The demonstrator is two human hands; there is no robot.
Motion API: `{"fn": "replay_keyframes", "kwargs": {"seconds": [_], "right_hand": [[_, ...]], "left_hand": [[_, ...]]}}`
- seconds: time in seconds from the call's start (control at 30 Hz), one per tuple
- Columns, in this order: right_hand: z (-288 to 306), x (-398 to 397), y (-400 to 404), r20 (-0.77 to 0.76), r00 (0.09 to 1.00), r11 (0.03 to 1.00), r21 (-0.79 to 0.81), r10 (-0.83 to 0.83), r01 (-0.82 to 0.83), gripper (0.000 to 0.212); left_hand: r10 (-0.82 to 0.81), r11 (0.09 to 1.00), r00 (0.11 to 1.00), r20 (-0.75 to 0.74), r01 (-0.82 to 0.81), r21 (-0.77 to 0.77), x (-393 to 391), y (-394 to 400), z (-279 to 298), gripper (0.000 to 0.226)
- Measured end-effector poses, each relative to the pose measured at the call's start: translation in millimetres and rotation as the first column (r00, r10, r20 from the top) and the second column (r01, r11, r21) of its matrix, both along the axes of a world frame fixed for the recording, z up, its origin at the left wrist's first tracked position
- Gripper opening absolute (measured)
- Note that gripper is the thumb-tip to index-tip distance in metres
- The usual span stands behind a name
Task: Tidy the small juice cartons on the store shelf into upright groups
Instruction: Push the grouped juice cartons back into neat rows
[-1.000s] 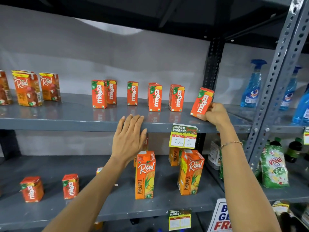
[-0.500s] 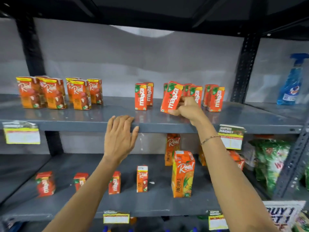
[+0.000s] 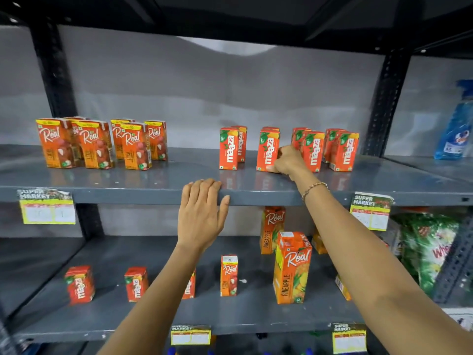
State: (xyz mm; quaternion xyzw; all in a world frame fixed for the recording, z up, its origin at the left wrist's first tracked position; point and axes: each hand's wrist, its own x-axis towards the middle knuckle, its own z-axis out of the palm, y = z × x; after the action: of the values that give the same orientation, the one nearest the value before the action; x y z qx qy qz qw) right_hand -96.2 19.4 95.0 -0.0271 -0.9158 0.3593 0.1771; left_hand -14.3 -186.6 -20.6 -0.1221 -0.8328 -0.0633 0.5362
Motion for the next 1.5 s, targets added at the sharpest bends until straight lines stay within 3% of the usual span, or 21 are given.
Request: {"fn": "replay_keyframes", "kwargs": {"seconds": [0.17,0.23,0.3,0.37,0.43,0.53,0.63,0.8,1.0,1.17,1.3,1.5], "right_hand": [[-4,5,-1,0.06,0.998,1.0,0.004,0.019,-0.019,0.049],[-9,7,-4,0.025,1.0,1.0,-0.024,0.01,-0.01,0.05],[-13,10,-12,-0.063,0.997,0.998,-0.049,-0.046,0.043,0.06],[-15,11,-20,-0.145,0.98,0.99,-0.046,-0.136,0.13,0.075],[-16,10,-24,-0.185,0.965,0.982,-0.052,-0.186,0.179,0.082],[-18,7,-25,-0.184,0.963,0.981,-0.018,-0.195,0.195,0.083],[-18,6,-25,-0.183,0.965,0.98,0.017,-0.19,0.196,0.08],[-19,7,-26,-0.199,0.962,0.979,0.041,-0.188,0.2,0.077],[-19,7,-20,-0.198,0.945,0.965,-0.022,-0.259,0.26,0.071],[-19,6,-19,-0.177,0.94,0.956,-0.042,-0.292,0.29,0.071],[-17,4,-16,-0.164,0.947,0.961,-0.022,-0.277,0.277,0.074],[-17,2,-15,-0.152,0.964,0.976,0.0,-0.217,0.219,0.077]], "left_hand": [[-0.007,0.993,1.0,-0.012,0.008,0.12,6,6,24,0.04],[0.036,0.975,0.995,0.095,-0.056,0.214,0,9,50,0.038],[-0.036,0.921,0.975,0.22,-0.053,0.387,-18,12,76,0.025],[-0.222,0.824,0.906,0.36,-0.023,0.566,-41,19,95,0.051],[-0.337,0.771,0.83,0.444,-0.027,0.636,-60,32,107,0.08],[-0.316,0.761,0.763,0.563,-0.151,0.631,-82,52,108,0.089],[-0.259,0.741,0.774,0.577,-0.224,0.633,-91,61,101,0.086],[-0.21,0.741,0.826,0.523,-0.214,0.636,-90,65,98,0.075],[-0.241,0.825,0.817,0.523,-0.112,0.555,-87,69,100,0.072],[-0.241,0.838,0.818,0.522,-0.096,0.537,-84,71,101,0.071],[-0.185,0.875,0.808,0.559,-0.123,0.468,-87,68,98,0.077],[-0.207,0.857,0.807,0.553,-0.123,0.5,-92,68,97,0.076]]}}
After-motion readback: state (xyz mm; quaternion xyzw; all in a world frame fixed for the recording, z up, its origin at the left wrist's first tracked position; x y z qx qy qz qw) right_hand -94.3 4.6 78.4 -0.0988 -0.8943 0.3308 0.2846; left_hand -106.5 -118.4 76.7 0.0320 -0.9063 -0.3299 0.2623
